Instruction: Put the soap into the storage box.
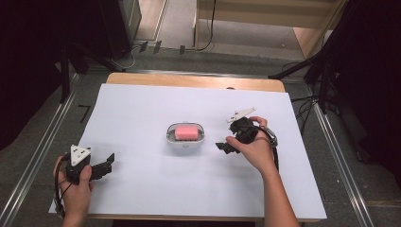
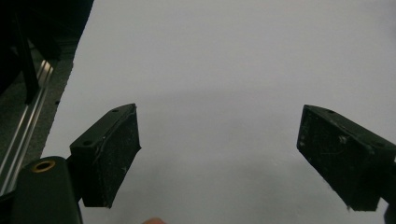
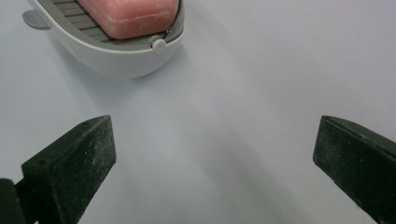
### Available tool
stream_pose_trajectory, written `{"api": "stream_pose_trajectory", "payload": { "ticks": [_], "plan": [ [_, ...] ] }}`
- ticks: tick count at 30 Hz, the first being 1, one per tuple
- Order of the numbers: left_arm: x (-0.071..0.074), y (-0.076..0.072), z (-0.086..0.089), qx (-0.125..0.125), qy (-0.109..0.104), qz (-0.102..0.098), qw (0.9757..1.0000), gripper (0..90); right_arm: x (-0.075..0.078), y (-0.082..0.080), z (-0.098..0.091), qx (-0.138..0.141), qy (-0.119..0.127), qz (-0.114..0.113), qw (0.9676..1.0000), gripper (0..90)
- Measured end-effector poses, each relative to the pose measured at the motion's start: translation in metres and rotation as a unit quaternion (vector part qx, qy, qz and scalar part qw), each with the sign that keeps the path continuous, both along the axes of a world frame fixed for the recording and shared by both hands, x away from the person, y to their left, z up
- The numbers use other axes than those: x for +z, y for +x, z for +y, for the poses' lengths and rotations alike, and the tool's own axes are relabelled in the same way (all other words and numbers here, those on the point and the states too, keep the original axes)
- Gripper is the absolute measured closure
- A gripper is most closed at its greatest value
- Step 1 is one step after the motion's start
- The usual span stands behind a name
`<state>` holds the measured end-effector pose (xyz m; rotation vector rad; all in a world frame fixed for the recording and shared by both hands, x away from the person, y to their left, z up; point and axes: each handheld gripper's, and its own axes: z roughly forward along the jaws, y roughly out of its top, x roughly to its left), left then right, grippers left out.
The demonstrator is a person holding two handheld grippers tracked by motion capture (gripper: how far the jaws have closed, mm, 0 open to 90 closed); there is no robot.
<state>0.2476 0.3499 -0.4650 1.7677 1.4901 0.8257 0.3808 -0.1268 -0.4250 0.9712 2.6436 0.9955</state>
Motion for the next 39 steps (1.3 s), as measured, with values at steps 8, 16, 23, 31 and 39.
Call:
{"api": "stream_pose_trajectory", "payload": {
  "ticks": [8, 16, 23, 31, 39],
  "plan": [
    [0.0, 0.0, 0.0, -0.001, 0.002, 0.001, 1.0, 14.0, -0.01, -0.009, -0.024, -0.033, 0.015, -0.014, 0.9992, 0.0],
    [0.0, 0.0, -0.001, -0.002, 0.008, 0.003, 1.0, 14.0, -0.02, -0.02, -0.047, -0.07, 0.036, -0.023, 0.9966, 0.0],
    [0.0, 0.0, -0.001, -0.003, 0.01, 0.001, 0.9999, 14.0, -0.026, -0.032, -0.067, -0.105, 0.055, -0.039, 0.9922, 0.0],
    [0.0, 0.0, -0.001, -0.004, 0.009, 0.001, 0.9999, 14.0, -0.034, -0.047, -0.088, -0.133, 0.071, -0.045, 0.9875, 0.0],
    [0.0, -0.001, -0.002, -0.007, 0.008, 0.0, 0.9999, 14.0, -0.04, -0.064, -0.105, -0.146, 0.081, -0.053, 0.9845, 0.0]
  ]
}}
